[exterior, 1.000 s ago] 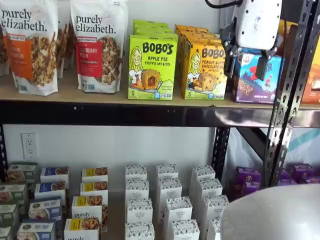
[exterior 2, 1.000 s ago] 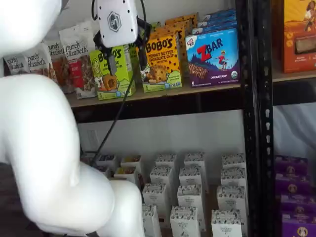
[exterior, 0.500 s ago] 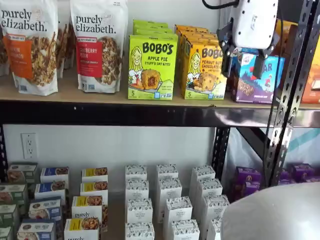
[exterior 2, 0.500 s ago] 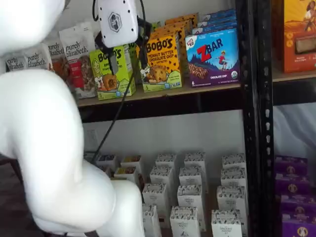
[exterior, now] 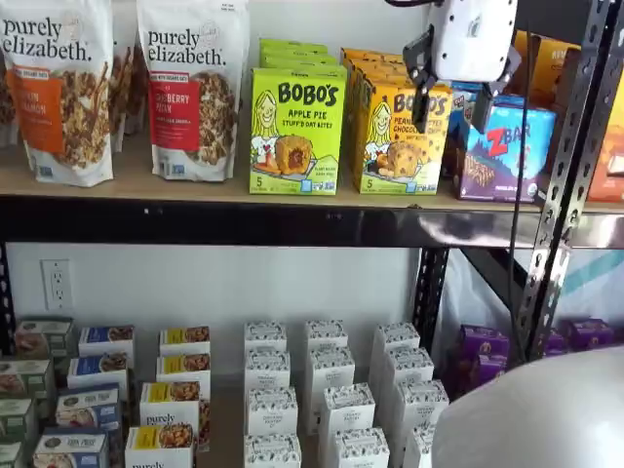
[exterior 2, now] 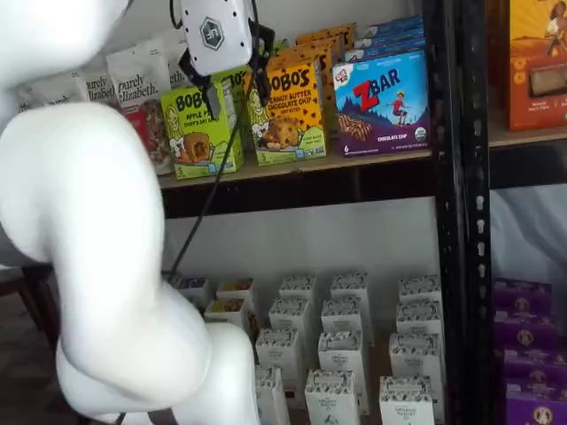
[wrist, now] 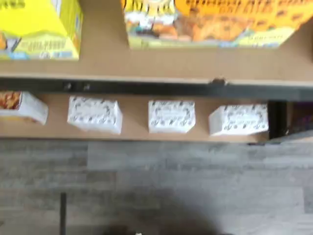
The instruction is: Pick up the orange box on the top shelf, the fifth box from the left
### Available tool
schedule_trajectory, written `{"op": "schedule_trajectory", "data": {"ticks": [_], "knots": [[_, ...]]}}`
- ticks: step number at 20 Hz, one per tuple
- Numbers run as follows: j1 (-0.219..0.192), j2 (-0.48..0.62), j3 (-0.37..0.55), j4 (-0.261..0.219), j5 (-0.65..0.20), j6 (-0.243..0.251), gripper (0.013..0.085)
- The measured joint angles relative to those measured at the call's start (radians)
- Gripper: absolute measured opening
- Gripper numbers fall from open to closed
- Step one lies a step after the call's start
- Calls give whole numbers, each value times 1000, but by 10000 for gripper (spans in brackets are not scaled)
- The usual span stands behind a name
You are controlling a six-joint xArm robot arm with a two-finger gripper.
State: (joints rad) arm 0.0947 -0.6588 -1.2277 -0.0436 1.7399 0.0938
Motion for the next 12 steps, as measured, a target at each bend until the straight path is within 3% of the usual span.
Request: {"op": "schedule_trajectory", "data": {"ticks": [7,12], "knots": [[20,52,-12,-37,-120,24,850],[19,105,-38,-28,-181,29,850]]}}
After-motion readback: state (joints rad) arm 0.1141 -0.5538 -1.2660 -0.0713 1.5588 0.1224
